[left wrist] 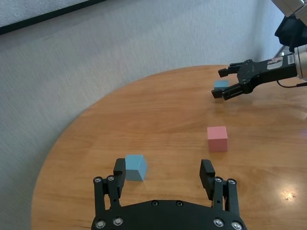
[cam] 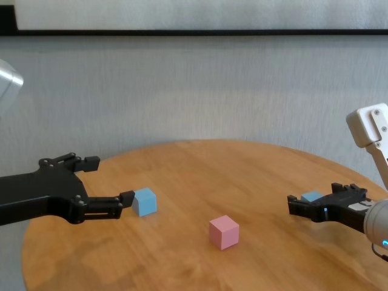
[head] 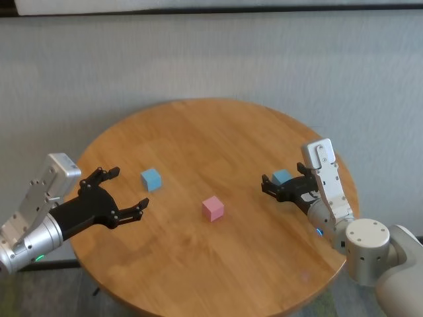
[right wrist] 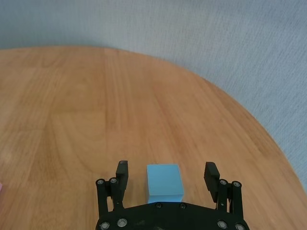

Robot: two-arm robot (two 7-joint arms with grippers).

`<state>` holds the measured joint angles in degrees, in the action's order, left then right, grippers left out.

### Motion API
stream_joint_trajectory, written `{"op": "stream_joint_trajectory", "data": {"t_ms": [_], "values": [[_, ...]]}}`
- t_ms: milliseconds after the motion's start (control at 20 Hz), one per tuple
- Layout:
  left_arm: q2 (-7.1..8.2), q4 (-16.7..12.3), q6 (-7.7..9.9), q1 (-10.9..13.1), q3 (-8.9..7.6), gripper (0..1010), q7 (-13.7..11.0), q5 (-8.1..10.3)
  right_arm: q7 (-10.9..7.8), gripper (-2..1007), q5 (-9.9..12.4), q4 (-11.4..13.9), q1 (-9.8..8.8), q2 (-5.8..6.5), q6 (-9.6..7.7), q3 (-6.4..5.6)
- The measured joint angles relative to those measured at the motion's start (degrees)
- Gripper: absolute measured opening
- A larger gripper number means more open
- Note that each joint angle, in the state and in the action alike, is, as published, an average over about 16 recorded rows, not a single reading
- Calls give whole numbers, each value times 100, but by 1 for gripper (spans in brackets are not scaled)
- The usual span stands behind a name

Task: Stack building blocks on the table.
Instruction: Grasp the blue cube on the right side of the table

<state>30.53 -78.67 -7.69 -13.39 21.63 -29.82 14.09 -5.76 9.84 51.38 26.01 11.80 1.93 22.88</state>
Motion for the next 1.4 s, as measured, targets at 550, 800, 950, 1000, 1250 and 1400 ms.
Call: {"op": "stream_joint_trajectory", "data": {"t_ms": [550,800,950,1000,1250,1400], "values": [[0,0,0,0,0,1001,0,0,-69,1000,-108,-144,56,-111,19,-84],[0,0,0,0,0,1002,0,0,-92,1001,-159,-193,73,-148,26,-117],[0,0,0,0,0,1002,0,0,-105,998,-189,-208,76,-163,23,-137],[0,0,0,0,0,1002,0,0,-109,994,-198,-210,77,-168,20,-145],[0,0,0,0,0,1002,0,0,-122,942,-231,-212,71,-188,-6,-193],[0,0,0,0,0,1002,0,0,-126,885,-248,-199,63,-198,-28,-227]]}}
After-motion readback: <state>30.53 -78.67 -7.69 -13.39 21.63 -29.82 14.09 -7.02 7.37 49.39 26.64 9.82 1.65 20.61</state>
